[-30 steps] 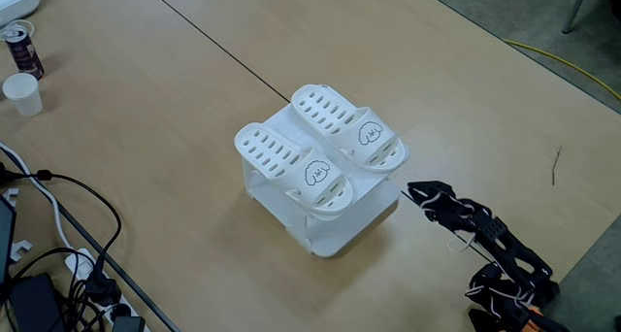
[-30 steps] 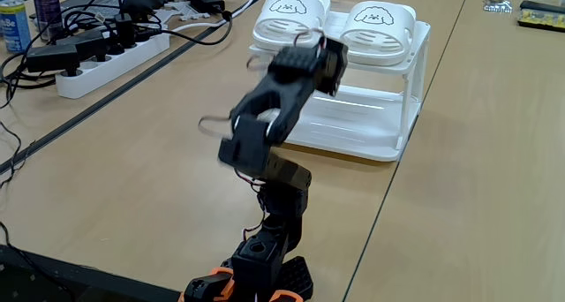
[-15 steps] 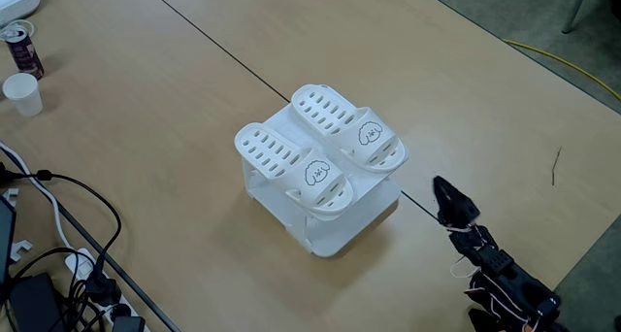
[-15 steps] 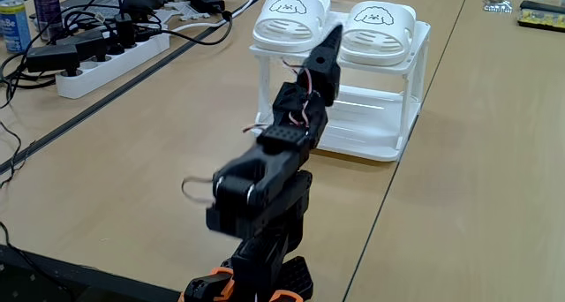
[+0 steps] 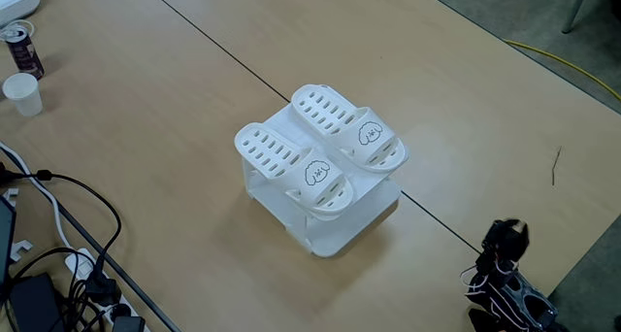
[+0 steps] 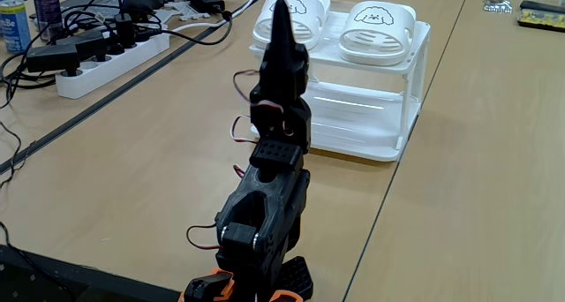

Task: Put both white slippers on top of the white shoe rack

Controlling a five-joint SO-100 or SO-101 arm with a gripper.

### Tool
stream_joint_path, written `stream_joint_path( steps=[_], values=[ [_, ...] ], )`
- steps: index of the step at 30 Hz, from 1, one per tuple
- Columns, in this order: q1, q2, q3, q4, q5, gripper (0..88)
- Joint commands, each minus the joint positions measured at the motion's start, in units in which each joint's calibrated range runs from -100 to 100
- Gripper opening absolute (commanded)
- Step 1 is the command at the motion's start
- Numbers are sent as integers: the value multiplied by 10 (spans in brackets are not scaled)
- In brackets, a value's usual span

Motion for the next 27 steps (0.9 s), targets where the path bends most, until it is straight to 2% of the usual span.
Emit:
stream_joint_path(
  steps=[1, 6, 27],
  values=[
    [-4, 2, 3, -121, 4, 8],
    [-4, 1, 3, -223, 4, 8],
    [-1, 2, 3, -219, 4, 8]
  ],
)
